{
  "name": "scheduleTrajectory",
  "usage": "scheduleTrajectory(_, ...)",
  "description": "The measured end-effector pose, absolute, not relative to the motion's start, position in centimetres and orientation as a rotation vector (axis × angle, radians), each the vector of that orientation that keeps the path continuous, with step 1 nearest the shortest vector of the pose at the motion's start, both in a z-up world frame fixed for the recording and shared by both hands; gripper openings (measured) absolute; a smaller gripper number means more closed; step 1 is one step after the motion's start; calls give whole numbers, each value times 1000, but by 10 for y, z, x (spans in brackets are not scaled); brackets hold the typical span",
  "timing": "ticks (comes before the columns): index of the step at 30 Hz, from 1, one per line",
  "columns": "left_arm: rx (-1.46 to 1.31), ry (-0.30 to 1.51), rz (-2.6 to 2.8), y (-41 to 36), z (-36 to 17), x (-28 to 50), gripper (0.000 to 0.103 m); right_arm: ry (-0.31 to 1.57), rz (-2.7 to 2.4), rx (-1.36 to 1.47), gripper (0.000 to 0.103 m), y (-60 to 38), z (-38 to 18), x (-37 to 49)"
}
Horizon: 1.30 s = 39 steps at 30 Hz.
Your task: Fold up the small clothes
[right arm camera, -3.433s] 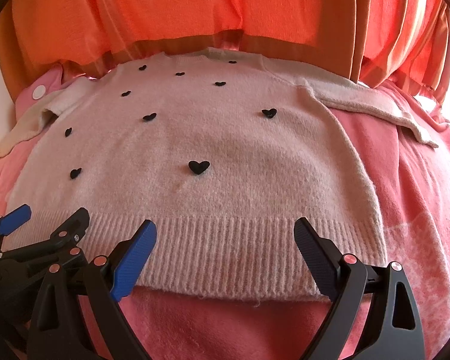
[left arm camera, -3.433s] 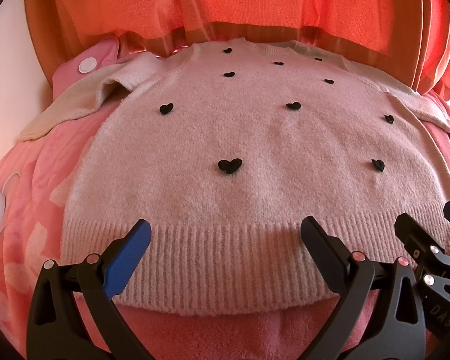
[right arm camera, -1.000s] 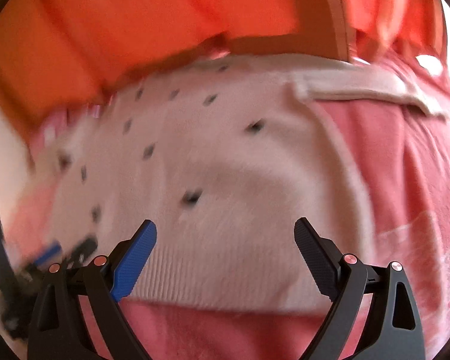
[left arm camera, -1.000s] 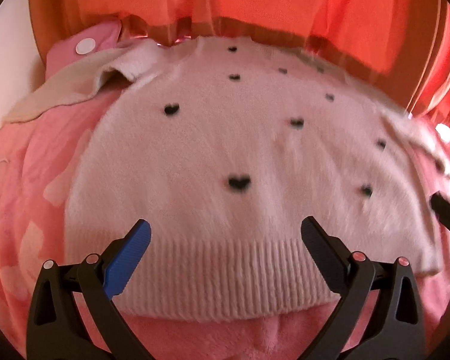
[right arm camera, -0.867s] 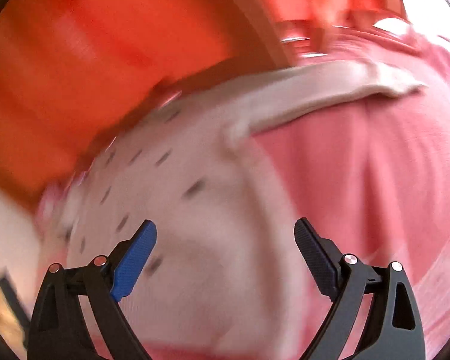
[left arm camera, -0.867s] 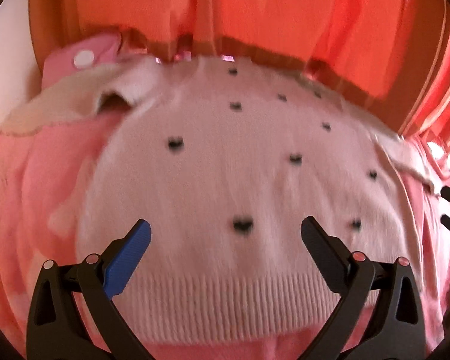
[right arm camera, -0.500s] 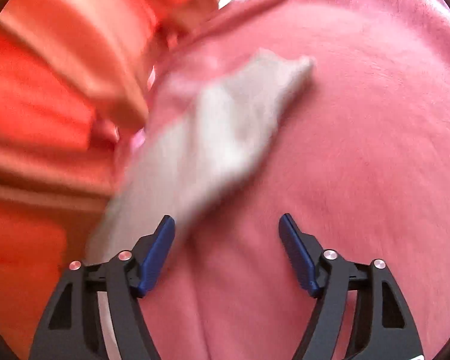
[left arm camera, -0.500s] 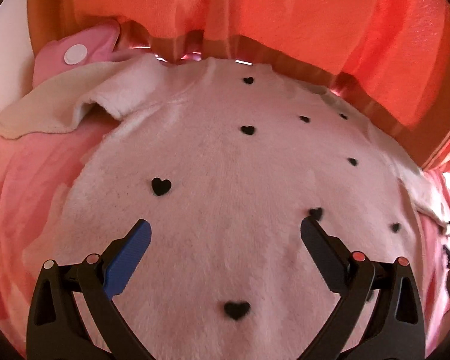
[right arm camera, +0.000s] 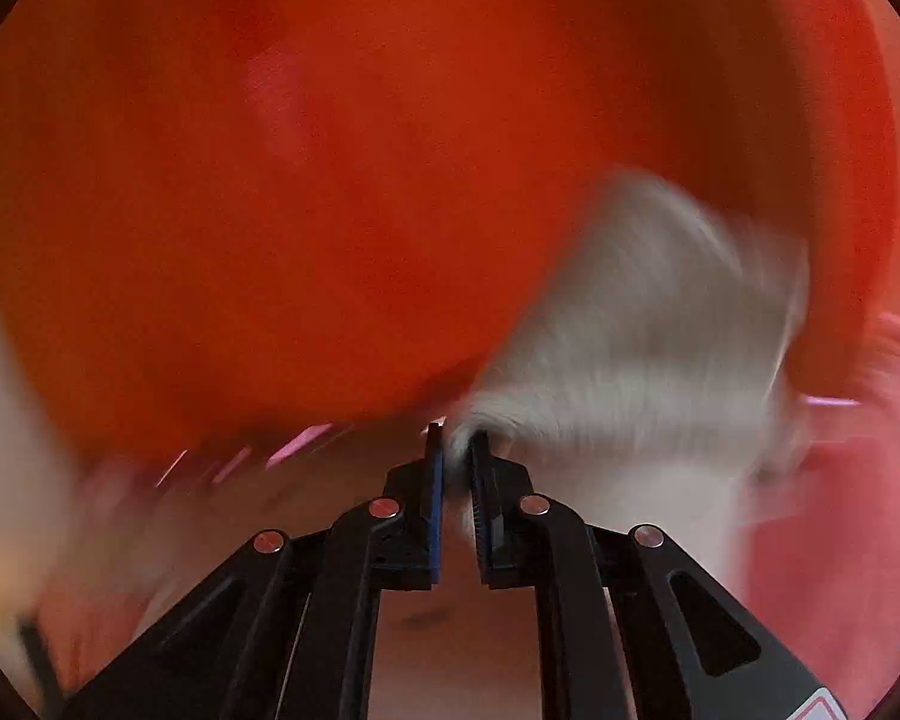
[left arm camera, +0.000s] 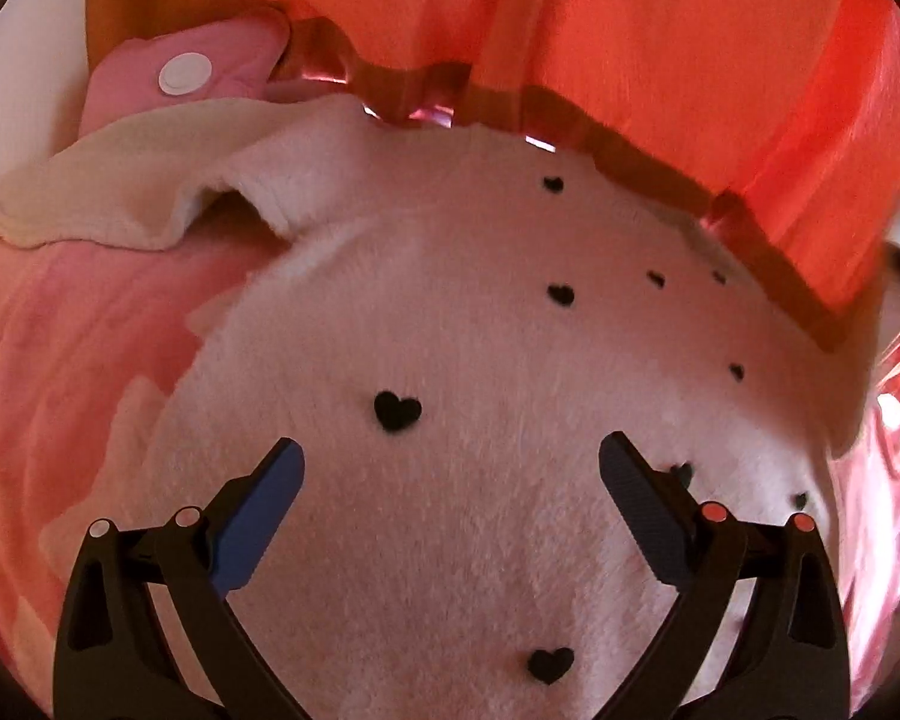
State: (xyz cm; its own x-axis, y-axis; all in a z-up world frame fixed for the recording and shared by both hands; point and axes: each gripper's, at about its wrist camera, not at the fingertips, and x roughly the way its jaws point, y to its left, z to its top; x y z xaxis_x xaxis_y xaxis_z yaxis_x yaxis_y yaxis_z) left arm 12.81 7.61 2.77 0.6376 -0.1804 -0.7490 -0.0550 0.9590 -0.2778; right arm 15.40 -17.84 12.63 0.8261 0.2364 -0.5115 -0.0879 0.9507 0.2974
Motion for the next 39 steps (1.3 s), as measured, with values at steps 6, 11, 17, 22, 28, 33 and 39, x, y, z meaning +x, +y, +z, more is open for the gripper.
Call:
scheduleTrajectory(6,-360,899,-91,94,29,139,97,884,275,159,13,-61,35,166)
scheduleTrajectory(11,-480,924,-134,110,25,153,98,877,139,286,45,-123,52,127)
scheduleTrajectory(17,-631,942,-122,126,9,181,98,843,-73,611,57,-233,47,73)
scheduleTrajectory(22,-716,934,-125,129,1,217,98,871,-147,733,57,-280,16,87)
scheduleTrajectory(28,-659,901,-118,114,5,246,90,811,-114,858,57,-303,-6,109)
scheduleTrajectory(33,-715,879,-179,106,-5,267,10,748,-121,718,8,-291,7,125)
scheduleTrajectory(39,-642,735,-182,108,20,264,9,590,-107,601,7,-290,42,118)
